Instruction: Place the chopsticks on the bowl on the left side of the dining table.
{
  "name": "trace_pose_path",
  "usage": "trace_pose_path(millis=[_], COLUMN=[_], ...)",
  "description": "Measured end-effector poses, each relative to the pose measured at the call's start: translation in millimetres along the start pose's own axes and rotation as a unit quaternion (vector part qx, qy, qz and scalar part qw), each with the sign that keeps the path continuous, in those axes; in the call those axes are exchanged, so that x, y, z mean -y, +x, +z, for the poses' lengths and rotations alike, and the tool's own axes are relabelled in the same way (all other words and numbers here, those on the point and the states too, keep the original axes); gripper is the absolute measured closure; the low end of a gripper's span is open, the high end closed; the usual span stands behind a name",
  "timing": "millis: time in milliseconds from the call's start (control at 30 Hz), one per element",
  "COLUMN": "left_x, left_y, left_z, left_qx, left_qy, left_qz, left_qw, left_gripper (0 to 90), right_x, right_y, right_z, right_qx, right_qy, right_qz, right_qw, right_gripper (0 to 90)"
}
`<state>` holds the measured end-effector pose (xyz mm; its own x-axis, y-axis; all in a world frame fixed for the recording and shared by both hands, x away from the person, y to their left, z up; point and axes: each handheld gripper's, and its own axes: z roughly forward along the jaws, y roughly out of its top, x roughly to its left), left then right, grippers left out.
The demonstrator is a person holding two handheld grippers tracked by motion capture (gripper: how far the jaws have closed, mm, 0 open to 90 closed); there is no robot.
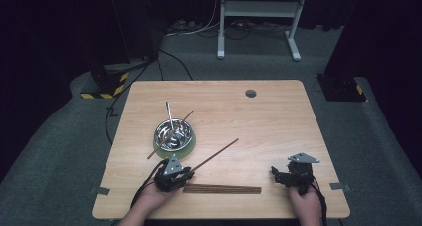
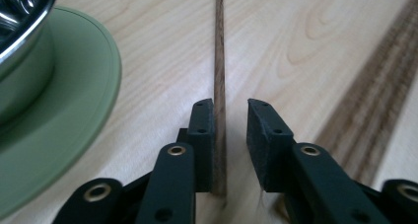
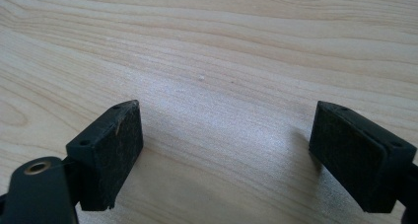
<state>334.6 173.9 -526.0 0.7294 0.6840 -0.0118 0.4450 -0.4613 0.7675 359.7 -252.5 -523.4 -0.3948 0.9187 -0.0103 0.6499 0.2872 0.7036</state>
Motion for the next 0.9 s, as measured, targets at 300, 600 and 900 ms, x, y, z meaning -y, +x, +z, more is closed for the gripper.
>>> trace_pose_path(millis=[300,600,900], left_x=[-1.4,-1.4,-0.1], left_y=[3.6,3.8,-0.2], left_z=[2.1,1.5,-4.2], left_qx=[-0.004,-0.001,-0.002], left_qy=[-0.002,0.0,-0.02], left_qz=[-0.029,-0.032,-0.035], left_qw=[0.9996,0.9995,0.9992], left_gripper=[77.4,83.8,84.2], right_x=[0.1,0.3,0.3], right_y=[0.6,0.5,0.5], right_z=[-0.3,-0.4,-0.4], right_qx=[-0.001,-0.002,-0.002], right_qy=[0.001,0.0,0.0], right_qz=[0.001,-0.001,-0.001], right_qw=[1.0,1.0,1.0], right_gripper=[12.7,12.7,12.7])
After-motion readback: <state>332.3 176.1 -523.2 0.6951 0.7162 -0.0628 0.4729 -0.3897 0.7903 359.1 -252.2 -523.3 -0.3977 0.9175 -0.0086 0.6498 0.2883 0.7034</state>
